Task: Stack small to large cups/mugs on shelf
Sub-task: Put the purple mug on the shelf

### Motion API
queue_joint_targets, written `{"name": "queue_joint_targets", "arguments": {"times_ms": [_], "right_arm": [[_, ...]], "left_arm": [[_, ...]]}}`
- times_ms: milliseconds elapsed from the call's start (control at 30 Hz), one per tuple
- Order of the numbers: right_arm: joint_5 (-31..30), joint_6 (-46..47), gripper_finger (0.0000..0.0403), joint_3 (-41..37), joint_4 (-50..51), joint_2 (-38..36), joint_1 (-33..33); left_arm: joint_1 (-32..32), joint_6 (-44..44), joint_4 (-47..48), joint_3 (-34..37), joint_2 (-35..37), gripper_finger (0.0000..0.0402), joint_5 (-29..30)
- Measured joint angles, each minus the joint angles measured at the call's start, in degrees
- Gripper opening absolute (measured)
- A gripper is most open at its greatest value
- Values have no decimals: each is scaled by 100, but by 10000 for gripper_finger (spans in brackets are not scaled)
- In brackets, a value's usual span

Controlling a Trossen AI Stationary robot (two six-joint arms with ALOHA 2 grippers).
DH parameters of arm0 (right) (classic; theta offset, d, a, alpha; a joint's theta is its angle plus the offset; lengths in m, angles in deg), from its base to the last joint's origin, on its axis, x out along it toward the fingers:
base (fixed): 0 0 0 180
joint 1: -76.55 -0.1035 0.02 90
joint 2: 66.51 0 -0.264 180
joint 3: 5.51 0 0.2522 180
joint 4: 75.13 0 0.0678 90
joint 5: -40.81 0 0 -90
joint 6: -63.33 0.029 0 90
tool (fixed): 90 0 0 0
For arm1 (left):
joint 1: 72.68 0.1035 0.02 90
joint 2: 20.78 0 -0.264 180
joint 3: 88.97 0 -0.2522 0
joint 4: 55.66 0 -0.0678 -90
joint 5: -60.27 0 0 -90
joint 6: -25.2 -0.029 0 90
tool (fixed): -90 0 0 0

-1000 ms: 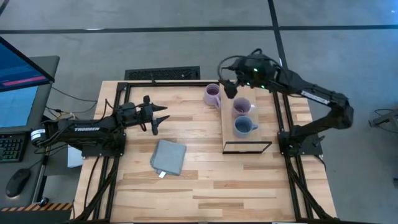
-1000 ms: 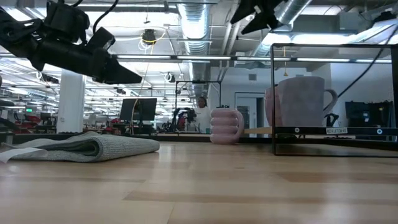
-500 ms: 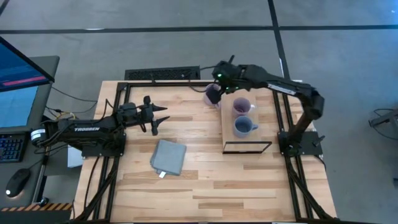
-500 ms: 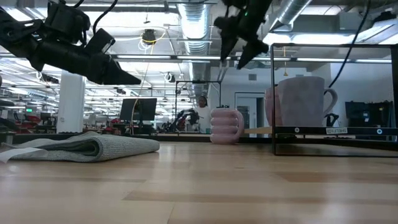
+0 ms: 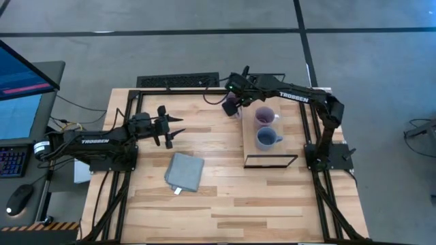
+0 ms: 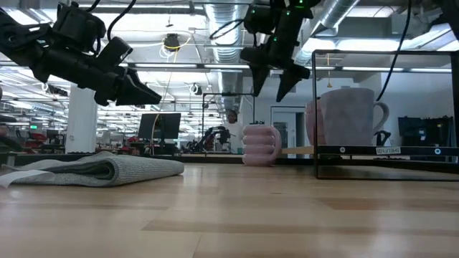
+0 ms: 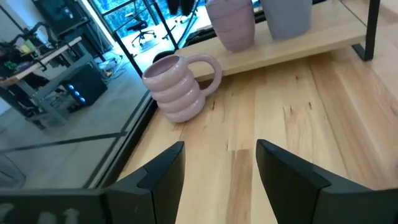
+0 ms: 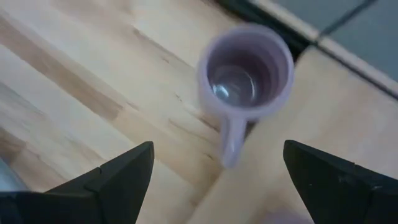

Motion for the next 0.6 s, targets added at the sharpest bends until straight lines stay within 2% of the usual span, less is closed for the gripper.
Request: {"name": "queue_joint_targets", "arguments": {"times_ms": [133, 433, 600], "right_arm": [[99, 84, 369, 9, 11, 84, 19], [235, 99, 316, -17, 177, 628, 20], [192, 101, 306, -21, 204, 797, 23]], "left_arm": [[0, -134, 10, 0, 0, 190, 2], [11, -242, 48, 0, 0, 190, 14], [16, -256, 105, 0, 2, 190, 8]]}}
